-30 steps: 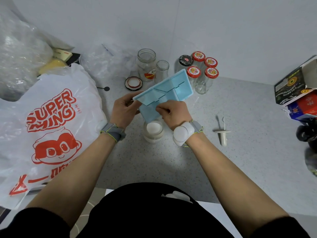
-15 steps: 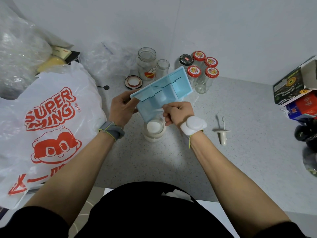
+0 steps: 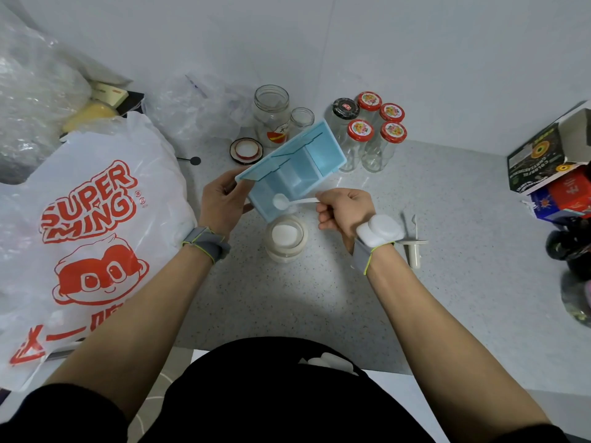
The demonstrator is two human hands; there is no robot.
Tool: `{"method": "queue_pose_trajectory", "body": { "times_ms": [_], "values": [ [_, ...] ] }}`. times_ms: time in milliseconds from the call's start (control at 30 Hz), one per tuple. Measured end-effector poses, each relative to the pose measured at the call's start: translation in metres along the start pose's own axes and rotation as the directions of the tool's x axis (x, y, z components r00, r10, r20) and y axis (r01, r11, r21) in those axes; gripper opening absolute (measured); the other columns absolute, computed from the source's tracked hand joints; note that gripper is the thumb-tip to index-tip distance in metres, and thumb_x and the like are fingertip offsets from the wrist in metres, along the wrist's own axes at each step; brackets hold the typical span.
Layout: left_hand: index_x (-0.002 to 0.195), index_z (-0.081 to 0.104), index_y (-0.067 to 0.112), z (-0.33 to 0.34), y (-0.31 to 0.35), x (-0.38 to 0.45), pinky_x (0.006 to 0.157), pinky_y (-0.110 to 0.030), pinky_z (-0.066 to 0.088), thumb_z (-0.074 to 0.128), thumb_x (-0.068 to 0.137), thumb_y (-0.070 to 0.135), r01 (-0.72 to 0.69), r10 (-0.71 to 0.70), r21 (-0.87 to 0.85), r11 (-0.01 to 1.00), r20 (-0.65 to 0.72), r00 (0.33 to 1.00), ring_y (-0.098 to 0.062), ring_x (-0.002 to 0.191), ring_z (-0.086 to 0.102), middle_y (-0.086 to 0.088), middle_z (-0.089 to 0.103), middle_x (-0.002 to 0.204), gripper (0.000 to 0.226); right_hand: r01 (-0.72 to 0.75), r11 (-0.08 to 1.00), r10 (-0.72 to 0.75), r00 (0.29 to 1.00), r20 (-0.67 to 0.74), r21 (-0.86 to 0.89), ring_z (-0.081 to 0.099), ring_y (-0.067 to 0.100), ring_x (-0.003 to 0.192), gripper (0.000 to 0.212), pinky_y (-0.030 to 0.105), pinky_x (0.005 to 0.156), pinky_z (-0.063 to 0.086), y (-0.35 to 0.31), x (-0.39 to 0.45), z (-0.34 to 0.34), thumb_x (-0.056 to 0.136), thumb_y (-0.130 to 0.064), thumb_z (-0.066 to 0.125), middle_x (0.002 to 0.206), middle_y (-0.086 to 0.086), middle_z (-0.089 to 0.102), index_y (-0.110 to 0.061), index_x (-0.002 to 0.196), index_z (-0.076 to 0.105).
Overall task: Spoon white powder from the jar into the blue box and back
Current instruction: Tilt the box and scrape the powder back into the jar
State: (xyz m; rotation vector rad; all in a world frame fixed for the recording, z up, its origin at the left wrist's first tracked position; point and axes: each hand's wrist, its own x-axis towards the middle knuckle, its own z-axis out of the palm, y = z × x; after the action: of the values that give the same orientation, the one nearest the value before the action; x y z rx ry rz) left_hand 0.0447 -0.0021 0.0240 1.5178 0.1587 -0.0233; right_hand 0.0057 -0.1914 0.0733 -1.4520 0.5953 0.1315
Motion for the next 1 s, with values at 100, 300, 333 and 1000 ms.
{"method": "queue_pose_trajectory", "body": {
  "times_ms": [100, 300, 333, 1000],
  "values": [
    [0.111, 0.067, 0.017, -0.001, -0.003, 0.001, 0.073, -0.032, 0.060, 0.058, 0.095, 0.018, 0.014, -0.014, -0.010, 1.000, -0.021, 1.000, 0.002, 0.080, 0.066, 0.010, 0.068, 0.091, 0.018, 0.031, 0.999, -0.030, 0.999, 0.018, -0.035, 0.047, 0.011, 0.032, 0.019, 0.020, 0.036, 0.046, 0.009, 0.002, -0.011, 0.087, 0.002, 0.056, 0.046, 0.003, 0.054, -0.001, 0.068, 0.061],
    [0.107, 0.067, 0.020, 0.001, -0.006, -0.001, 0.072, -0.032, 0.059, 0.060, 0.095, 0.018, 0.029, -0.030, -0.026, 0.999, -0.034, 0.999, 0.002, 0.078, 0.067, 0.011, 0.068, 0.087, 0.015, 0.093, 0.986, -0.090, 0.996, 0.028, -0.138, 0.053, 0.010, 0.037, 0.016, 0.023, 0.042, 0.052, 0.036, 0.003, -0.019, 0.087, 0.003, 0.055, 0.059, 0.012, 0.056, -0.003, 0.075, 0.064],
    [0.106, 0.067, 0.021, 0.001, -0.006, -0.002, 0.071, -0.030, 0.059, 0.059, 0.095, 0.017, 0.030, -0.031, -0.033, 0.999, -0.032, 0.999, 0.003, 0.078, 0.066, 0.011, 0.068, 0.087, 0.014, 0.099, 0.985, -0.096, 0.995, 0.023, -0.142, 0.054, 0.010, 0.038, 0.017, 0.023, 0.043, 0.053, 0.039, 0.003, -0.020, 0.087, 0.004, 0.055, 0.060, 0.012, 0.056, -0.003, 0.075, 0.064],
    [0.100, 0.069, 0.031, 0.002, -0.004, -0.007, 0.073, -0.030, 0.058, 0.060, 0.094, 0.018, -0.008, 0.007, 0.018, 1.000, 0.054, 0.998, -0.002, 0.085, 0.068, 0.015, 0.072, 0.084, 0.018, 0.402, 0.881, -0.396, 0.915, 0.074, -0.251, 0.062, 0.013, 0.050, 0.009, 0.029, 0.059, 0.057, 0.017, 0.004, 0.003, 0.085, -0.007, 0.066, 0.067, 0.012, 0.067, -0.002, 0.090, 0.072]
  ]
}}
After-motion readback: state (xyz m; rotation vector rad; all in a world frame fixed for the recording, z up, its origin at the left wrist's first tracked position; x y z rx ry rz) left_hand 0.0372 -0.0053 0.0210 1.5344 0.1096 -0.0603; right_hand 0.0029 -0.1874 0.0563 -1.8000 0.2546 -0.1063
